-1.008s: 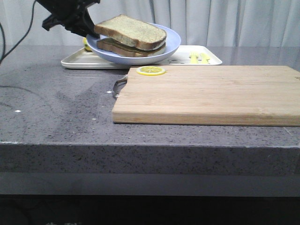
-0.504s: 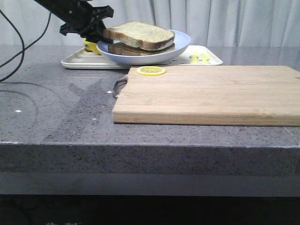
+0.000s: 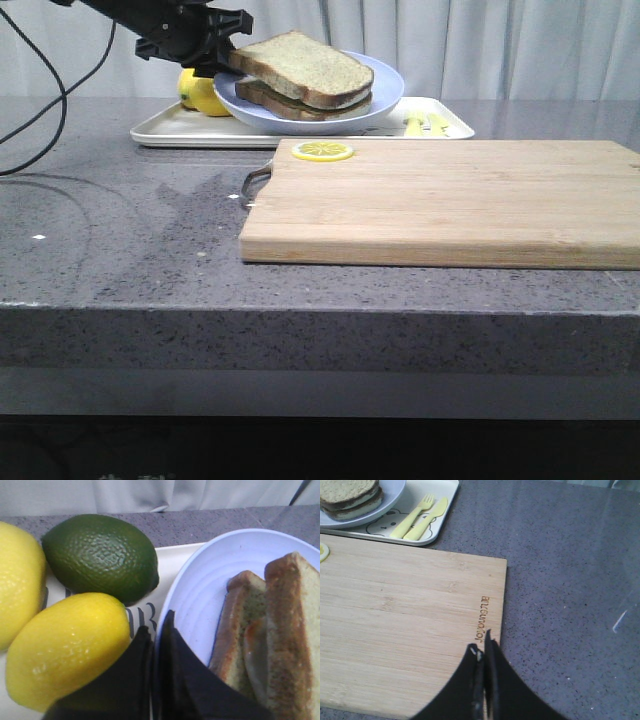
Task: Place bread and move sandwich to tray
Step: 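Lift the blue plate with the left gripper and lower it onto the white tray, then release the plate and raise the left gripper away from the tray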
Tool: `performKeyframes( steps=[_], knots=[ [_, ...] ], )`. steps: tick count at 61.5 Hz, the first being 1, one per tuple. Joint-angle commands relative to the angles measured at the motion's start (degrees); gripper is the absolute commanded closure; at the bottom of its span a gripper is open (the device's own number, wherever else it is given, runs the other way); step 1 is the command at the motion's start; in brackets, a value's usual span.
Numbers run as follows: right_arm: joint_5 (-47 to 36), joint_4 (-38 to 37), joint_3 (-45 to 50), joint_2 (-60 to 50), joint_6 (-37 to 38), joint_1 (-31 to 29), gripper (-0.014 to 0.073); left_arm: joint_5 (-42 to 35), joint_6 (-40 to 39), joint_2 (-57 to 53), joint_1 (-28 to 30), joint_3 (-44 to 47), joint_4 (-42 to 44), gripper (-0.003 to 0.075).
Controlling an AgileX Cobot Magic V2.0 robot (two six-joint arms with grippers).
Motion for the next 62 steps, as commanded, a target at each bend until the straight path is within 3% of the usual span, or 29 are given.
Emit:
performKeyframes(
  steps=[1,20,43,62],
  knots=[
    [-4.74,0.02,-1.62,0.25,-0.14,-0.22,0.0703,-4.13,0.03,-3.25,-0.39,-1.71,-3.06,0.0737],
    [-4.91,0.02,-1.62,0.25,-0.14,-0.22,0.0703,-3.49,2.56,-1.39,-1.01,-1.71,-3.33,0.0708],
    [-5.06,0.02,-1.62,0.25,-0.14,-0.22,0.0703,-3.07,2.55,-1.39,-0.63,-1.98,-3.33,0.0437],
    [-4.92,0.02,-1.62,0.25,-0.14,-0.22,0.0703,2.83,2.55,-1.52,1.75,-10.38,-3.44,0.0434]
  ],
)
